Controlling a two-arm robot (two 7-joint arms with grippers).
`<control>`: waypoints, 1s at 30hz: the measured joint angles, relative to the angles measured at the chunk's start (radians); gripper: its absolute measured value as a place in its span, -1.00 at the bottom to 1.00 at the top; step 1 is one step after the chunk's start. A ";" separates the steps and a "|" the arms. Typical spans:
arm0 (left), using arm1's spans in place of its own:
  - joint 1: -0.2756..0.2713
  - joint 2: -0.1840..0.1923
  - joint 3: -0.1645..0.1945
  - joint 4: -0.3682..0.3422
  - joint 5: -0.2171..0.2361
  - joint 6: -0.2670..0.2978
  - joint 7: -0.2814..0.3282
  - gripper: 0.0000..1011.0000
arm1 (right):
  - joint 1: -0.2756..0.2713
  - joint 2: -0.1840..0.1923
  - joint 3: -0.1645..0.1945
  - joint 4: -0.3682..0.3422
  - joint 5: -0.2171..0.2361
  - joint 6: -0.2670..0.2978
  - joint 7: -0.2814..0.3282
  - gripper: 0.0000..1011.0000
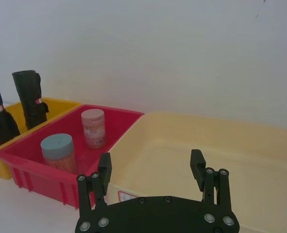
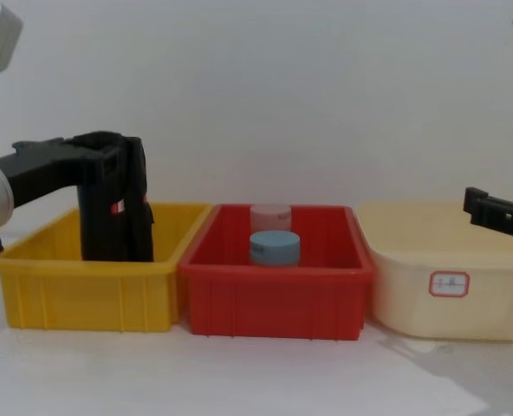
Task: Pick up the garbage bag with the one hand and transfer it to the other hand.
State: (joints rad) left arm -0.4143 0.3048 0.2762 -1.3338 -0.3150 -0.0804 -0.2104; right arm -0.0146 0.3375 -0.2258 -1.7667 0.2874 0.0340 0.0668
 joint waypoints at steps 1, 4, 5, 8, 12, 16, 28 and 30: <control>0.001 0.000 -0.002 -0.005 0.000 0.000 0.000 -0.24 | 0.000 0.000 0.000 0.000 0.000 0.000 0.000 0.98; 0.002 0.001 -0.007 -0.016 -0.001 0.000 0.000 -0.26 | 0.000 0.000 0.000 0.000 0.000 0.000 0.000 0.98; 0.003 0.002 -0.011 -0.026 -0.001 0.000 -0.001 -0.28 | 0.000 0.000 0.000 0.000 0.000 0.000 0.000 0.98; 0.004 0.004 -0.020 -0.049 -0.006 0.000 -0.005 -0.29 | 0.000 0.000 0.000 0.000 0.000 0.000 0.000 0.98; 0.005 0.007 -0.032 -0.080 -0.015 -0.002 -0.015 -0.33 | 0.000 0.000 0.000 0.000 0.000 0.000 0.000 0.98; 0.005 0.011 -0.043 -0.112 -0.028 -0.004 -0.032 -0.33 | 0.000 0.000 0.000 0.000 0.000 0.000 0.000 0.98; -0.010 0.016 -0.048 -0.190 -0.080 -0.005 -0.116 -0.33 | 0.000 0.000 0.000 0.000 0.000 0.000 0.000 0.98; -0.015 0.015 -0.042 -0.198 -0.089 -0.004 -0.131 -0.33 | 0.000 0.000 0.000 0.000 0.000 0.000 0.000 0.98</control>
State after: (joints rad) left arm -0.4292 0.3197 0.2343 -1.5320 -0.4037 -0.0841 -0.3411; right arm -0.0146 0.3375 -0.2258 -1.7667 0.2874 0.0340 0.0668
